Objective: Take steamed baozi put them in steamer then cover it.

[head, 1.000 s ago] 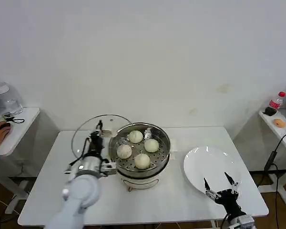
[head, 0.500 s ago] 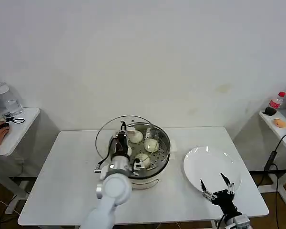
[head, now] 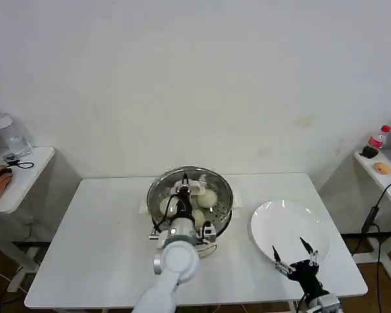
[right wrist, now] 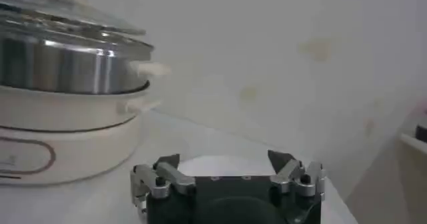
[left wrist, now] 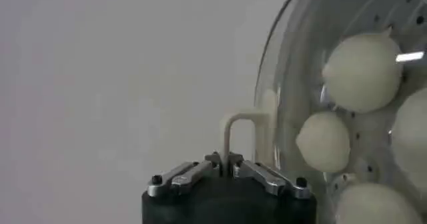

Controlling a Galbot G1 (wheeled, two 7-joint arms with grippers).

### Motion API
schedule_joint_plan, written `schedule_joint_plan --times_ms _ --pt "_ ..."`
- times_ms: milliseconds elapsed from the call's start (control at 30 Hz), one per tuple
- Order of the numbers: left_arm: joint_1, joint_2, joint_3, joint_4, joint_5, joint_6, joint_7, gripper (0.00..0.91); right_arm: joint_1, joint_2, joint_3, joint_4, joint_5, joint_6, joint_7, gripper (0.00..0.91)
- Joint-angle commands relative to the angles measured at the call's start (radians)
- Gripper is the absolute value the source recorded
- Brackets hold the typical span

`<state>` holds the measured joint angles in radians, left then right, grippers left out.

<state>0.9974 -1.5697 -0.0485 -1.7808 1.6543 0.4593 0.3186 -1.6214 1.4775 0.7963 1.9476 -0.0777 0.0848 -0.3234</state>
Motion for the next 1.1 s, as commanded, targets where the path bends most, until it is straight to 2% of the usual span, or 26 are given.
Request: schedule_joint_plan --times_ms 33,567,600,633,1100 --pt "-0.004 -0.031 0.011 0.031 0.022 0.001 -0.003 0.000 0.000 0.002 -0.003 -0.001 -0.003 0.001 0.000 0.907" --pt "-0.007 -0.032 0.009 0.043 0.008 -0.004 -0.013 0.000 0.000 0.003 -0.012 -0.004 -0.009 0.001 -0.002 0.907" --pt "-0.006 -0.032 0.010 0.043 0.009 -0.011 -0.006 0.212 0.000 0.003 -0.013 -0.004 -0.009 0.001 -0.003 0.907" --pt "-0.004 -0.032 0.010 0.042 0.009 -0.010 -0.002 0.907 0.000 0.002 -0.013 -0.004 -0.009 0.001 -0.003 0.907" --pt "0.036 -0.019 0.014 -0.054 -0.010 -0.010 0.000 0.907 -0.005 0.001 -0.015 -0.002 -0.016 0.002 -0.005 0.907"
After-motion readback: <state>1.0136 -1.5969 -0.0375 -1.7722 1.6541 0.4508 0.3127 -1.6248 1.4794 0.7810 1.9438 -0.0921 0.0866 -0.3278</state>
